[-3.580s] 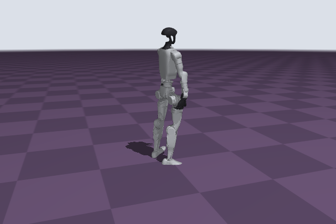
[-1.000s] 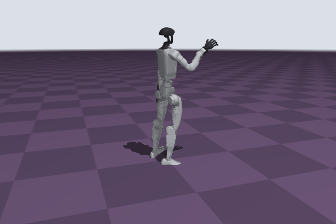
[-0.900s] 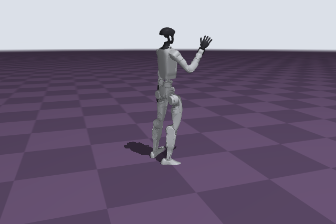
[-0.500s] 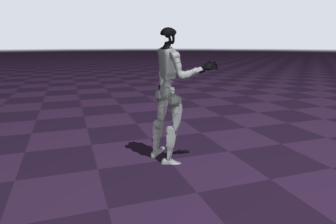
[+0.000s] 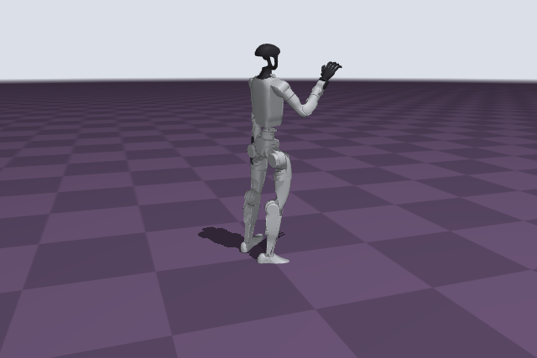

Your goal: In place motions

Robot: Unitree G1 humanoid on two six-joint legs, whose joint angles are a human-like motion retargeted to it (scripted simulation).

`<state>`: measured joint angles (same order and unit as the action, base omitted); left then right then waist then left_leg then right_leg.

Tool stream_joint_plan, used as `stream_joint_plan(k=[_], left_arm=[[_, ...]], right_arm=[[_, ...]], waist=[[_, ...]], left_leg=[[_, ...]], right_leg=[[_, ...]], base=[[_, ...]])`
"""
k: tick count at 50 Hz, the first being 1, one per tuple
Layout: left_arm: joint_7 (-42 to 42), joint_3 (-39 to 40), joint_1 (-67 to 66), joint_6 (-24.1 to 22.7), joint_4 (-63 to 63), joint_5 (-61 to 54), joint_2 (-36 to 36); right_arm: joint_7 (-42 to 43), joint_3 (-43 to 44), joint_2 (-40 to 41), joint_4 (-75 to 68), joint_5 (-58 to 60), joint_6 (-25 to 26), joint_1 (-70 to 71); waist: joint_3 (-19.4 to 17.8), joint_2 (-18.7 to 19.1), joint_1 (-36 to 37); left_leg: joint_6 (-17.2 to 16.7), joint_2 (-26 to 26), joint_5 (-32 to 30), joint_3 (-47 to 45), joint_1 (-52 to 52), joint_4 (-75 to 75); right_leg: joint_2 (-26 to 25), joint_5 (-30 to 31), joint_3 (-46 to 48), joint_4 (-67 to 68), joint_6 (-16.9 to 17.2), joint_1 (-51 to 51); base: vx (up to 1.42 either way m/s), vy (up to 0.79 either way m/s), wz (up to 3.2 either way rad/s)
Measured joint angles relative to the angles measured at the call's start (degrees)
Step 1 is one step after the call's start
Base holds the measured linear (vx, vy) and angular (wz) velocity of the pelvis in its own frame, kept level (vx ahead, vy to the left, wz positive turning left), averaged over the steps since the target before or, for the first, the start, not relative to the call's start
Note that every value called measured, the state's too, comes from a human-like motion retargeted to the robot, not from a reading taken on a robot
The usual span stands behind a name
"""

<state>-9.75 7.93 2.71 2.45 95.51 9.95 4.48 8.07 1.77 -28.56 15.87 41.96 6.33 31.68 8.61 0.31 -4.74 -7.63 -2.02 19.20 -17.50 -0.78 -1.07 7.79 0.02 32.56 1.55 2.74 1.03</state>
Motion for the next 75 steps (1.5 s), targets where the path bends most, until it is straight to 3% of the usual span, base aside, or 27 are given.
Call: stream_joint_plan(k=[3, 5, 8, 10, 12, 15, 16, 17, 18, 21, 23, 25, 27, 30, 34, 35, 36, 37, 38, 44, 47, 55, 60, 64, 66, 71, 75], left_arm=[[0.03, 0.22, -0.76, 0.10, 1.01, 0.19, -0.13], [0.12, 0.27, -1.17, 0.26, 1.67, 0.56, -0.11], [0.41, 0.07, -1.91, 0.63, 1.89, 0.77, -0.06], [0.54, -0.25, -2.35, 0.88, 1.89, 0.66, -0.05], [0.42, -0.28, -2.46, 1.04, 1.89, 0.72, 0.10], [0.19, -0.23, -2.18, 0.90, 1.88, 0.68, 0.38], [0.15, -0.27, -1.99, 0.84, 1.62, 0.62, 0.53], [0.14, -0.29, -1.76, 0.78, 1.32, 0.54, 0.69], [0.22, -0.25, -1.45, 0.74, 0.94, 0.42, 0.86], [0.69, -0.31, -0.63, 0.55, 0.11, -0.47, 0.98], [0.84, -0.64, -0.08, 0.41, -0.22, -1.18, 0.87], [0.71, -1.05, 0.43, 0.32, -0.64, -1.48, 0.73], [0.53, -1.37, 0.81, 0.15, -1.29, -1.39, 0.55], [0.33, -1.52, 0.98, -0.24, -2.28, -1.53, 0.01], [0.11, -1.55, 0.94, -0.61, -2.48, -1.66, -0.48], [0.15, -1.70, 0.96, -0.65, -2.37, -1.53, -0.53], [0.18, -1.82, 0.96, -0.64, -2.28, -1.30, -0.46], [0.21, -1.87, 1.01, -0.62, -2.20, -1.06, -0.38], [0.21, -1.77, 1.18, -0.56, -2.12, -0.81, -0.27], [1.48, -1.30, 0.26, -0.67, -0.09, -1.68, -0.48], [2.43, -1.36, -0.29, -0.31, 1.26, -1.09, -0.38], [3.65, -1.47, -1.89, 0.09, 1.88, -0.43, -1.18], [4.85, 1.86, -3.40, -0.41, -4.92, -4.82, -2.72], [10.23, 9.39, -3.58, -2.53, -20.95, -17.61, -7.64], [11.92, 9.09, -2.94, -3.24, -31.33, -20.11, -7.88], [14.43, 3.20, 0.37, -5.59, -57.80, -19.90, -0.95], [17.97, 2.02, 6.70, -7.53, -76.91, -17.44, 9.58]], right_arm=[[24.99, 4.94, -0.05, 3.19, -5.44, -12.06, -5.05], [35.15, 7.75, 0.91, 3.62, -6.99, -14.47, -7.85], [43.29, 10.75, 4.40, 0.73, -12.01, -14.69, -9.64], [41.32, 11.34, 8.09, -2.96, -18.87, -11.98, -8.93], [24.03, 11.74, 11.58, -6.22, -27.82, -0.72, -7.09], [-10.29, 12.01, 13.52, -10.54, -37.07, 18.44, -4.93], [-13.86, 11.58, 13.37, -10.83, -38.54, 19.77, -4.87], [-15.43, 11.10, 12.92, -10.69, -39.84, 19.27, -4.95], [-12.97, 10.52, 11.90, -9.70, -40.80, 15.11, -5.32], [4.46, 8.65, 7.72, -5.40, -35.06, -2.33, -7.13], [17.03, 8.28, 4.17, -2.00, -24.82, -10.21, -8.23], [26.31, 8.33, 0.86, 1.53, -13.47, -13.00, -8.73], [29.16, 7.43, -0.98, 3.64, -5.98, -13.42, -8.14], [18.86, 3.14, 0.14, 1.23, -4.78, -10.34, -4.90], [-24.25, 0.23, 3.60, -8.69, -5.07, 7.94, 0.32], [-33.00, -0.13, 4.12, -11.24, -2.82, 11.60, 1.09], [-34.30, -0.28, 3.52, -11.93, -2.19, 13.66, 0.79], [-34.10, -0.38, 2.81, -12.08, -2.07, 14.02, 0.29], [-30.90, -0.38, 1.84, -11.14, -2.94, 10.95, -0.62], [19.06, -0.56, -5.41, -9.16, -5.90, -15.32, -12.50], [28.47, -2.35, -5.78, -12.86, -0.81, -18.32, -19.51], [9.91, -9.83, 8.18, -47.38, -5.58, -14.08, -31.42], [2.04, -10.88, 13.85, -75.24, -4.89, -3.95, -31.47], [0.19, -9.00, 16.90, -93.43, -4.12, 1.16, -30.91], [-1.74, -7.45, 17.43, -100.88, -6.68, 2.08, -31.13], [-10.84, -3.66, 17.04, -111.03, -16.90, 4.15, -32.86], [-14.23, -0.49, 16.35, -112.74, -22.74, 5.05, -34.18]], waist=[[0.31, 0.29, -0.49], [0.53, 0.50, -0.76], [0.73, 0.70, -0.98], [0.88, 0.92, -1.14], [0.92, 1.13, -1.58], [0.96, 1.39, -2.19], [0.87, 1.37, -2.30], [0.75, 1.31, -2.39], [0.57, 1.17, -2.46], [0.43, 0.84, -2.34], [0.58, 0.74, -2.01], [0.76, 0.70, -1.82], [0.82, 0.70, -1.79], [0.83, 0.82, -1.80], [0.73, 0.92, -1.72], [0.70, 0.93, -1.57], [0.54, 0.83, -1.39], [0.31, 0.69, -1.21], [-0.05, 0.49, -1.04], [0.14, -0.18, -0.27], [0.22, -0.14, -0.50], [-1.29, 0.32, -0.57], [-2.63, 1.03, -0.81], [-2.81, 1.51, -0.53], [-2.43, 1.62, -0.07], [-1.06, 1.42, 0.87], [-0.12, 1.65, 0.52]], left_leg=[[0.01, -0.06, 0.09, 0.22, 0.27, -0.07], [0.00, -0.15, 0.16, 0.19, 0.42, -0.12], [-0.04, -0.29, 0.24, -0.31, 0.38, -0.06], [-0.06, -0.42, 0.26, -0.65, 0.30, -0.03], [-0.08, -0.58, 0.27, -1.01, 0.13, 0.00], [-0.08, -0.76, 0.28, -1.56, -0.15, 0.07], [-0.07, -0.75, 0.27, -1.63, -0.21, 0.07], [-0.07, -0.74, 0.26, -1.67, -0.26, 0.07], [-0.08, -0.71, 0.24, -1.64, -0.28, 0.05], [-0.07, -0.65, 0.17, -1.49, -0.30, 0.06], [-0.05, -0.65, 0.16, -1.37, -0.26, 0.11], [-0.02, -0.68, 0.17, -1.27, -0.19, 0.13], [-0.01, -0.74, 0.18, -1.21, -0.20, 0.14], [0.00, -0.82, 0.17, -1.18, -0.34, 0.17], [0.07, -0.82, 0.15, -1.26, -0.67, 0.23], [0.08, -0.82, 0.15, -1.30, -0.71, 0.22], [0.08, -0.78, 0.14, -1.26, -0.71, 0.19], [0.09, -0.72, 0.11, -1.22, -0.70, 0.16], [0.09, -0.64, 0.08, -1.14, -0.66, 0.12], [0.04, -0.42, -0.16, -0.22, 0.88, -0.24], [0.04, -0.40, -0.24, -0.11, 1.35, -0.29], [0.00, -0.37, -0.32, -0.47, 0.49, -0.13], [0.06, -0.62, -0.20, -0.85, -0.31, 0.00], [0.04, -0.66, -0.12, -0.96, -0.36, -0.01], [0.03, -0.53, -0.12, -0.89, -0.20, -0.01], [0.03, -0.09, -0.25, -0.10, 0.60, -0.22], [0.08, -0.02, -0.39, 0.43, 1.23, -0.38]], right_leg=[[-0.16, -0.12, -0.08, -0.06, 0.04, -0.14], [-0.23, -0.13, -0.37, -0.02, 0.08, -0.41], [-0.36, -0.05, -0.85, -0.04, 0.04, -0.77], [-0.49, 0.06, -1.18, -0.08, 0.01, -0.94], [-0.59, 0.17, -1.45, -0.04, -0.01, -1.05], [-0.72, 0.31, -1.89, 0.03, -0.06, -1.19], [-0.73, 0.33, -1.91, 0.01, -0.07, -1.17], [-0.72, 0.34, -1.91, -0.01, -0.09, -1.14], [-0.70, 0.34, -1.87, -0.03, -0.10, -1.07], [-0.67, 0.29, -1.68, -0.08, -0.09, -0.89], [-0.71, 0.26, -1.59, -0.08, -0.08, -0.88], [-0.75, 0.24, -1.55, -0.04, -0.06, -0.94], [-0.81, 0.23, -1.55, -0.02, -0.06, -0.93], [-0.93, 0.23, -1.69, 0.03, -0.12, -0.85], [-1.00, 0.29, -1.97, 0.14, -0.21, -0.71], [-0.99, 0.31, -2.03, 0.17, -0.23, -0.72], [-0.96, 0.31, -2.01, 0.15, -0.24, -0.66], [-0.91, 0.31, -1.97, 0.14, -0.25, -0.60], [-0.83, 0.28, -1.87, 0.12, -0.25, -0.52], [-0.50, 0.08, -0.69, -0.18, -0.07, -0.77], [-0.41, 0.03, -0.38, -0.25, 0.02, -0.94], [-0.35, 0.10, -0.65, -0.18, -0.10, -0.49], [-0.66, 0.23, -1.10, -0.17, -0.12, -0.10], [-0.67, 0.26, -1.27, -0.17, -0.09, -0.13], [-0.52, 0.22, -1.23, -0.17, -0.05, -0.24], [-0.11, -0.01, -0.46, -0.30, 0.03, -0.23], [-0.09, -0.15, 0.15, -0.45, 0.10, -0.19]], base=[[0.00, 0.00, 0.00], [0.00, 0.00, 0.00], [0.01, -0.01, -0.20], [-0.01, -0.02, -0.21], [-0.02, -0.02, -0.20], [-0.02, -0.01, -0.13], [0.00, 0.00, 0.00], [0.00, 0.00, 0.00], [0.00, 0.00, 0.00], [0.00, 0.00, 0.00], [0.00, 0.00, 0.00], [0.00, 0.00, 0.00], [0.00, 0.00, 0.00], [0.00, 0.00, 0.00], [0.00, 0.00, 0.00], [0.00, 0.00, 0.00], [0.00, 0.00, 0.00], [0.00, 0.00, 0.00], [0.00, 0.00, 0.00], [0.02, 0.00, 0.14], [0.00, 0.00, 0.00], [0.00, 0.00, 0.00], [0.00, 0.00, 0.00], [-0.01, 0.04, -0.02], [0.00, 0.03, 0.01], [0.02, -0.01, 0.12], [0.01, -0.01, 0.09]])
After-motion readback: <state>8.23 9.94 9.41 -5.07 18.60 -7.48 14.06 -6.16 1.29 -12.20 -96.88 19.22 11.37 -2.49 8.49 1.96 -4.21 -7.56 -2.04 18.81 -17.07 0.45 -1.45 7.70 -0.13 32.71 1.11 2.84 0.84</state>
